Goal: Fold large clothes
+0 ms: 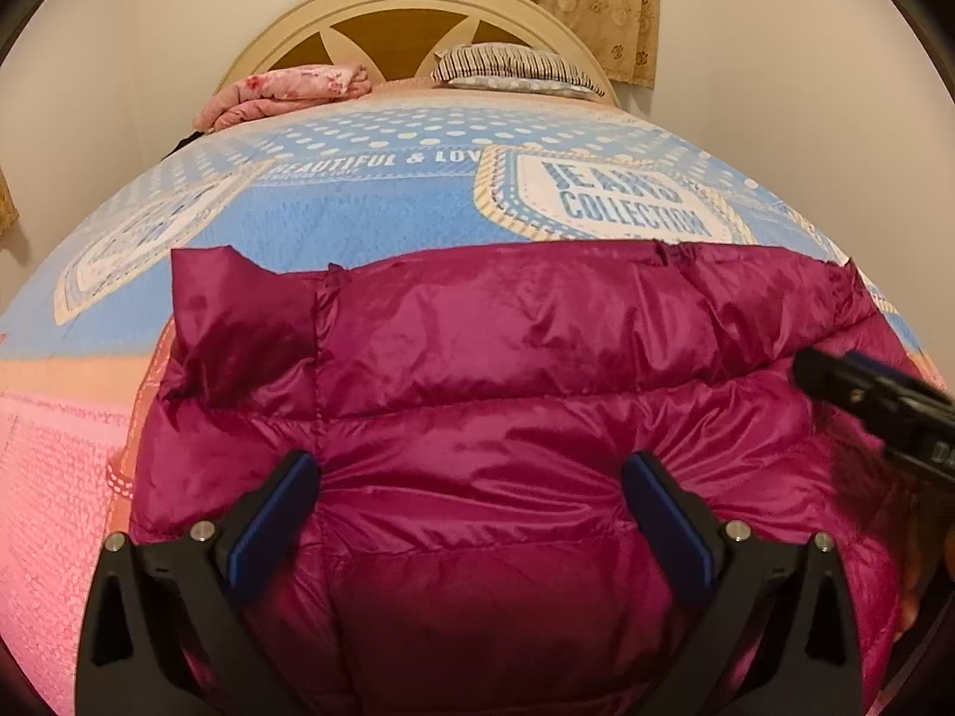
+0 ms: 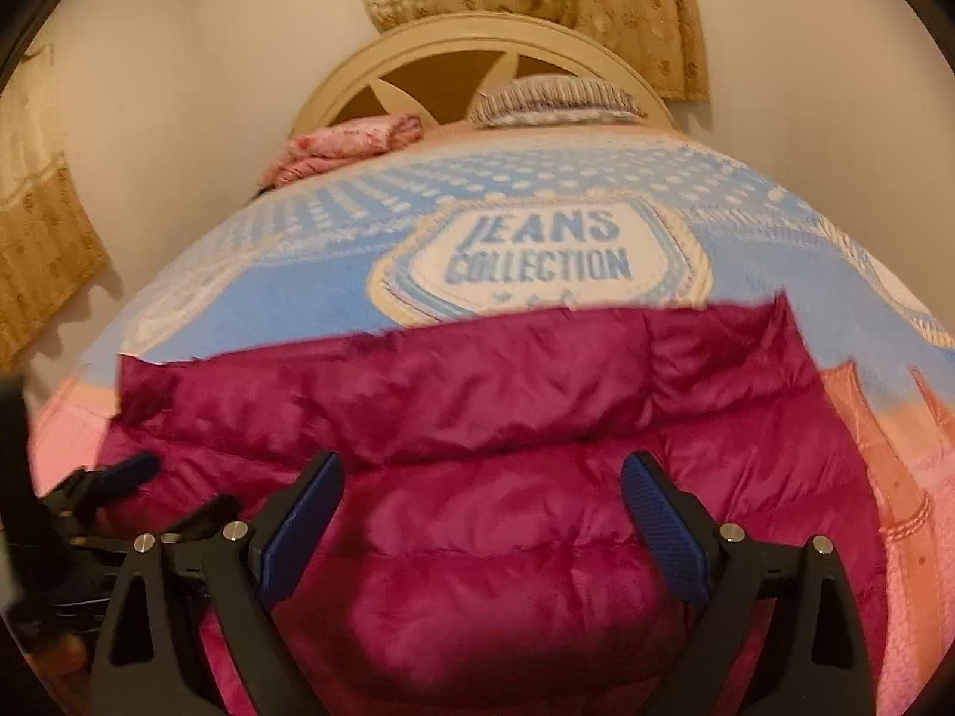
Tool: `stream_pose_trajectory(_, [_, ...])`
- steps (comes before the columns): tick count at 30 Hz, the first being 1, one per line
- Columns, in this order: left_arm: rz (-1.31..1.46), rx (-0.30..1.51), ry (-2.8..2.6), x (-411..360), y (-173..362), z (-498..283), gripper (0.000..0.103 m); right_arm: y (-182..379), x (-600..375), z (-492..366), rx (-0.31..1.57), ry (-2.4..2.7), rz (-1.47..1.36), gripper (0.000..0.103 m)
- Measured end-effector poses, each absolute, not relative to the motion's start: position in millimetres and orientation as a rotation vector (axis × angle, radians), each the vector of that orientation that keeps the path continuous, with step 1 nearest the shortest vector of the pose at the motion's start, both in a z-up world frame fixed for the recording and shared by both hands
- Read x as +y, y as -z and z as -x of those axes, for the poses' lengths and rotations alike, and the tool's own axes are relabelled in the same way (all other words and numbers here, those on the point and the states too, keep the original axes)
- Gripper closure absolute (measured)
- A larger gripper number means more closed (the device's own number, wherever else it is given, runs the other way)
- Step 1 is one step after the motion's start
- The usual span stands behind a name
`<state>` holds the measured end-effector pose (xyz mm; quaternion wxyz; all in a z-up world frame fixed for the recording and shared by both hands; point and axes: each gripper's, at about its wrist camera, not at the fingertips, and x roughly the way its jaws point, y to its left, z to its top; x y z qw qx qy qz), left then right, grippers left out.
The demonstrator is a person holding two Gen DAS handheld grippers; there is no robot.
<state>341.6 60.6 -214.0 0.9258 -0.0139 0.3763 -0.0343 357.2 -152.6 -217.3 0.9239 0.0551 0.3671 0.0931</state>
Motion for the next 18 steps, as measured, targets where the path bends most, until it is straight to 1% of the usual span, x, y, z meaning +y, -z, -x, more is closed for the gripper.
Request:
stream_pose_trajectory(4, [0.021,0.781,0.070,58.9,215.8,-343.4,0.000,233.3,-160.3,-365.8,0.796,-0.186,-0.152,0.009])
stream_pose_trajectory(14, [-0.017,0.801,0.049,53.1,214.8,-348.1,0.000,249.1,-159.4,-374.2,0.841,-0.173,-0.136,0.009])
stream_pose_trajectory(18, [0.009,0.813,0.036,55.8,206.6,-350.0,0.000,250.9,-156.8,-376.7,0.854,-0.165,-0.125,0.009])
